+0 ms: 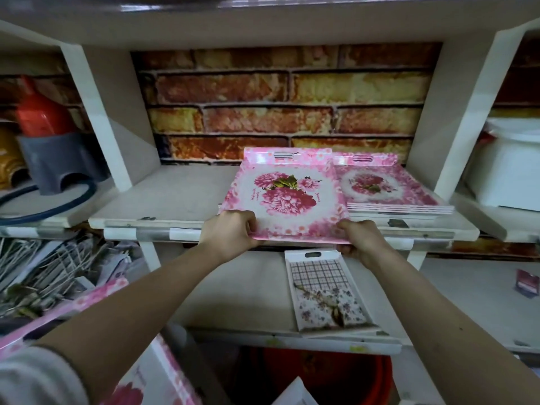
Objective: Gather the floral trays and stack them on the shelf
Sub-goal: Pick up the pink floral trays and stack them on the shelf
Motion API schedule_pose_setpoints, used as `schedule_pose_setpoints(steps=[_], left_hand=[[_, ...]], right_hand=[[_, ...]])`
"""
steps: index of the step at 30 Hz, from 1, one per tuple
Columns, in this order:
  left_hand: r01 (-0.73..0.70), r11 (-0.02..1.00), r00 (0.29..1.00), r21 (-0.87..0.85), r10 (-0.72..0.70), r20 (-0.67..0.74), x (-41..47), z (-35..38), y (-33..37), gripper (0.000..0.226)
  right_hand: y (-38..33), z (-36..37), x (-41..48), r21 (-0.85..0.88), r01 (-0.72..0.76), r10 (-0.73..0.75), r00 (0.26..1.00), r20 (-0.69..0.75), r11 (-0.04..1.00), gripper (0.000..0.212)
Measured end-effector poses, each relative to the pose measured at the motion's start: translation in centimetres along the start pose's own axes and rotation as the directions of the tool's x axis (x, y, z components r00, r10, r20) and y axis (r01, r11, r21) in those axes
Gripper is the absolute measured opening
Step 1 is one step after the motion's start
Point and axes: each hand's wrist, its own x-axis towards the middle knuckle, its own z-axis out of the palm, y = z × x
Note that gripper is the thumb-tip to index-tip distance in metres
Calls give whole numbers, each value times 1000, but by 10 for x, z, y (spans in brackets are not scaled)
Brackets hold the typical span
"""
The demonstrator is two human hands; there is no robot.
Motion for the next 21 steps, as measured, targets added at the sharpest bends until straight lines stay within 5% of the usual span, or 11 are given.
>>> schedule_pose_setpoints(steps=[7, 12, 21], left_hand=[[-57, 998, 998, -31, 57, -13, 14, 1, -13, 13], [-140, 989, 988, -44, 137, -65, 17, 2, -24, 31], [-130, 987, 987, -95, 120, -106, 31, -7, -30, 66]], right_hand=[[-16, 10, 16, -212, 56, -63, 998, -28, 976, 17], [-21, 22, 14, -698, 220, -458, 872, -172, 681, 35], [-35, 35, 18, -853, 297, -687, 720, -95, 428, 37]])
